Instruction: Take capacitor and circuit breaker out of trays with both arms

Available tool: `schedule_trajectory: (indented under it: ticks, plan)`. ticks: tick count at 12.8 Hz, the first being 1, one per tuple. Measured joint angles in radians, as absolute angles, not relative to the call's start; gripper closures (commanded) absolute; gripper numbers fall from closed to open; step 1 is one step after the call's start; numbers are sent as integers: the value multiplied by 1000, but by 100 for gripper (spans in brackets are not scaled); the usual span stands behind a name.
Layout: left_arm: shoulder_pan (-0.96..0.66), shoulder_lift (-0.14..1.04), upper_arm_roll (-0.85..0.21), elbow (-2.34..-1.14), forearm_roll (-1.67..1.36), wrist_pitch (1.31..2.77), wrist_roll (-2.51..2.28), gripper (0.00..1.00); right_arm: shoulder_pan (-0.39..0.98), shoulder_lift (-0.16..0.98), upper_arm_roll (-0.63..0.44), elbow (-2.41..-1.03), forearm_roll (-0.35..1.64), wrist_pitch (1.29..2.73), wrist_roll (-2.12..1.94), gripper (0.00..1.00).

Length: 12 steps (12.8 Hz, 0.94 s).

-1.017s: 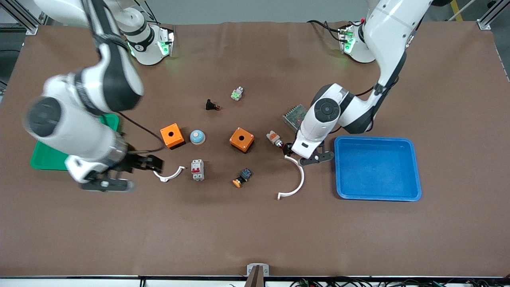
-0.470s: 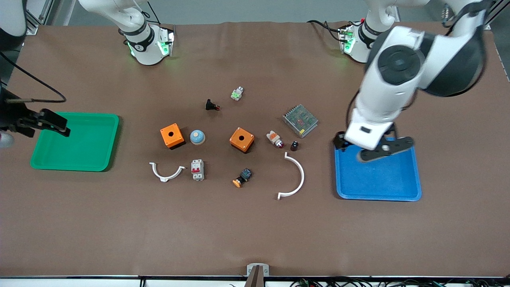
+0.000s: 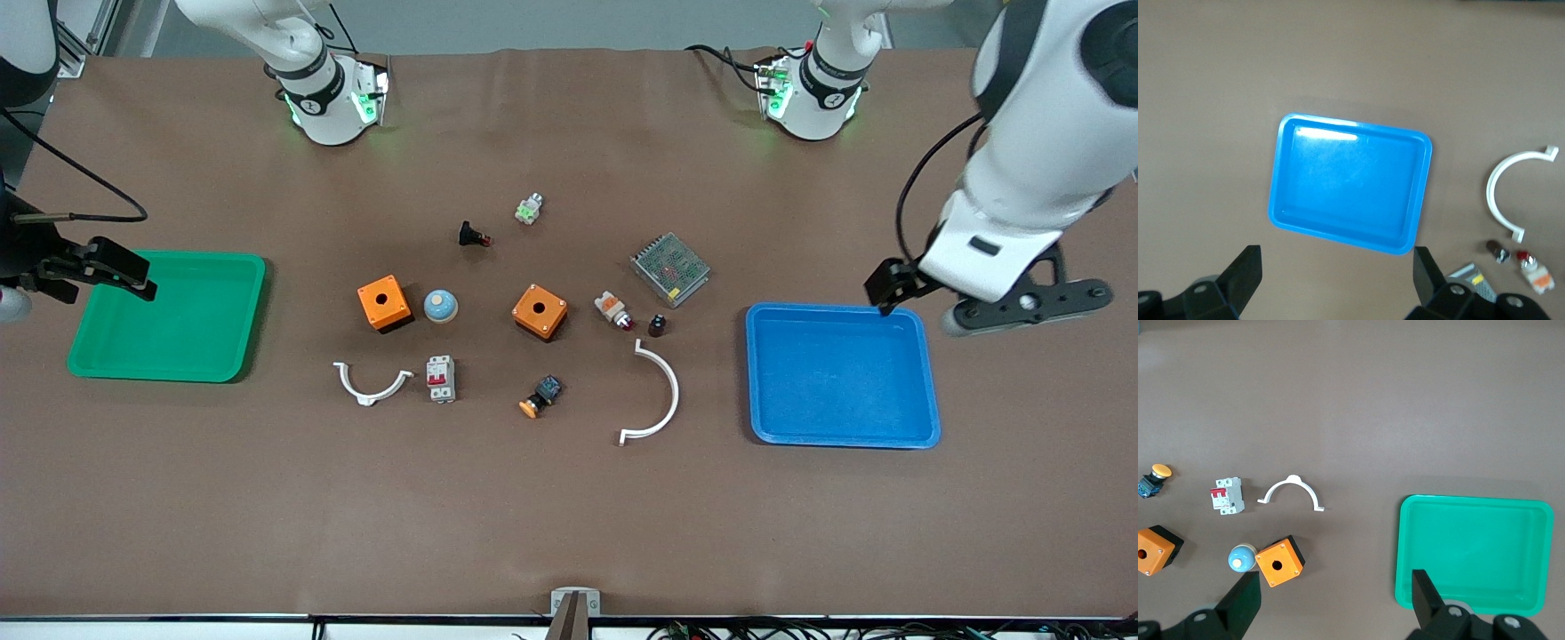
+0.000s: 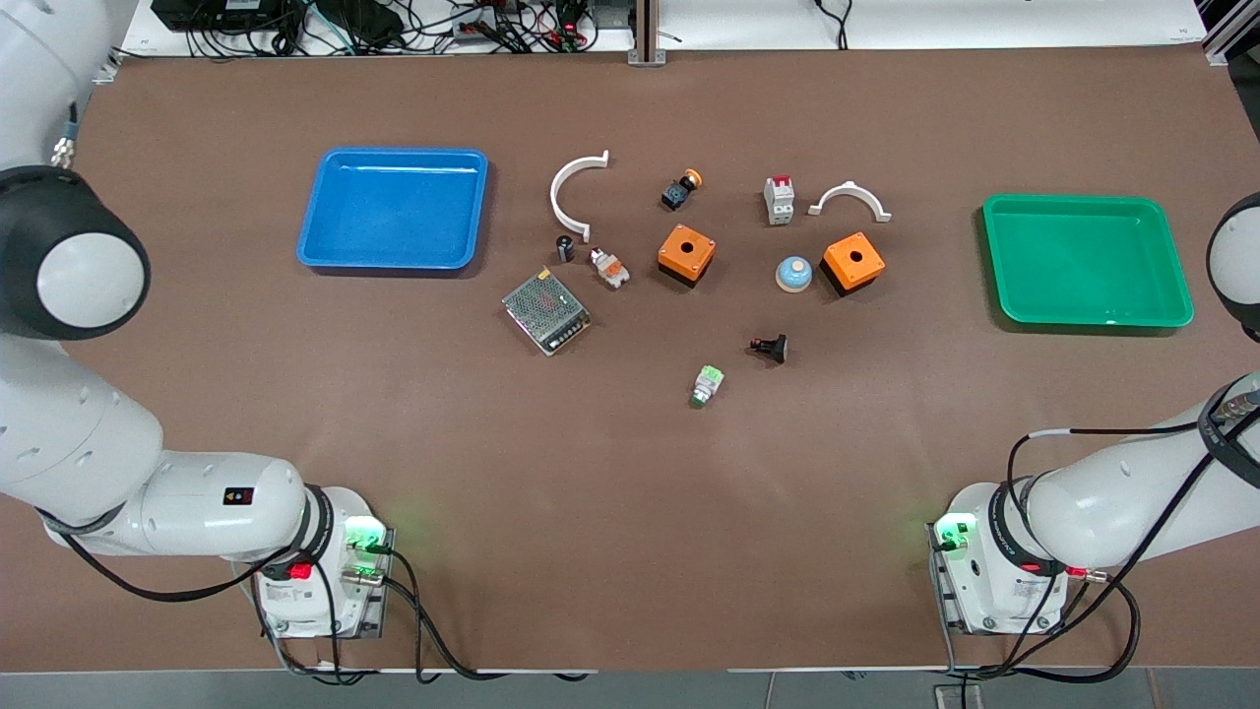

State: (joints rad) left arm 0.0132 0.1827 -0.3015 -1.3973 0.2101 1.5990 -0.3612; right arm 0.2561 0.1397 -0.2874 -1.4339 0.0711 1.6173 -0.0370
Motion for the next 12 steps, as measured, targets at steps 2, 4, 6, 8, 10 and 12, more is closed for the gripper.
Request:
schedule_trajectory:
  ticks: [2,4,6,8,10,12]
  plan:
    - [31,137,-263,-1412,155,1550,-277,0,255,140,-288,-1434,71,1616,-37,0]
    - [29,88,-190,-1446,80,1517,-207,0,222,138,-255,-1434,71,1610,-37,0]
    - [25,43,-138,-1490,48,1505,-154,0,137,134,-166,-1431,71,1607,-37,0]
    - [20,1,-119,-1542,33,1504,-138,0,115,120,-142,-1429,71,1606,-37,0]
    - [-4,-30,-95,-1578,24,1504,-138,0,113,103,-139,-1433,70,1602,-37,0]
    - [-44,-61,-44,-1604,5,1504,-138,0,111,89,-139,-1453,70,1605,-37,0]
